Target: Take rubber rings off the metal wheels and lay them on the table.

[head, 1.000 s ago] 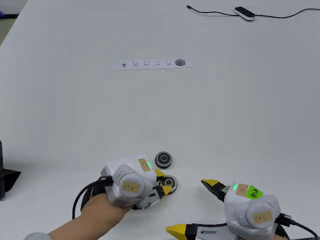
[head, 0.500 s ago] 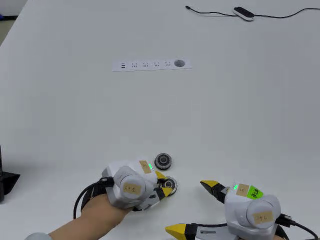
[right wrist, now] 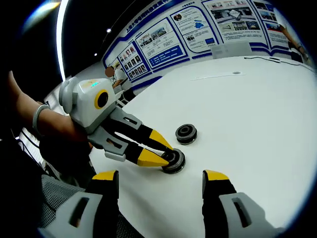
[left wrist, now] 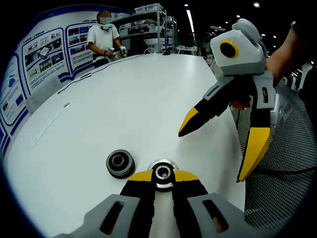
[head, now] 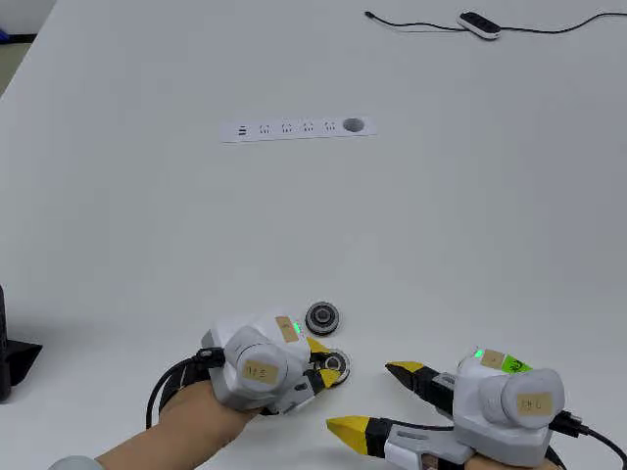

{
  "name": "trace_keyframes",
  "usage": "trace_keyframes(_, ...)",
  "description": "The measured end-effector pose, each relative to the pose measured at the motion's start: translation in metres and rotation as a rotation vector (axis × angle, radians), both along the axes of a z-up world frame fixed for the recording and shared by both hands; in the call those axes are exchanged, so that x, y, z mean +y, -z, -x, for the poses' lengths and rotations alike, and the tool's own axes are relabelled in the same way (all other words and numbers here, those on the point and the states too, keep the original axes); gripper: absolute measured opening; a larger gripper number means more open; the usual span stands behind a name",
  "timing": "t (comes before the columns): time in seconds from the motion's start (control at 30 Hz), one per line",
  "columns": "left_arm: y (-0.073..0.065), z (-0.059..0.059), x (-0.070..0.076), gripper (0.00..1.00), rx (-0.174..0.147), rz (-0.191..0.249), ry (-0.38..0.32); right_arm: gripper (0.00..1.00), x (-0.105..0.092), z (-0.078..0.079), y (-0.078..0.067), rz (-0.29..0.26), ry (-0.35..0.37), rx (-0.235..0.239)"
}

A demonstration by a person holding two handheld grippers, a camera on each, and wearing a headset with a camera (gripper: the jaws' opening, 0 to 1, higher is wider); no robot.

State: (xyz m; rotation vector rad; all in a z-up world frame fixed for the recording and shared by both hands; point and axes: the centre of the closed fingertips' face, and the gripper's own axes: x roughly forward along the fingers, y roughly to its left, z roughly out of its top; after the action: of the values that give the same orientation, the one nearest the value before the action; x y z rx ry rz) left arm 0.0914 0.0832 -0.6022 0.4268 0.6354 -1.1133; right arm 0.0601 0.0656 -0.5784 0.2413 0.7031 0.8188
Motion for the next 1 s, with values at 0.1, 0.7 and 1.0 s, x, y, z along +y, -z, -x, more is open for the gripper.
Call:
trace_keyframes(0.1,0.000,0.000,0.000,0.12,0.001,-0.001,0.002,0.67,-0.001,-0.005,-0.003,-0.041,0.039,0.022)
trace_keyframes(0.7,0.000,0.000,0.000,0.11,0.007,-0.007,0.016,0.37,-0.005,-0.020,0.003,-0.152,0.161,0.151)
trace_keyframes(1.0,0.001,0.000,0.000,0.11,0.010,-0.008,0.017,0.32,-0.005,-0.026,0.012,-0.161,0.191,0.183)
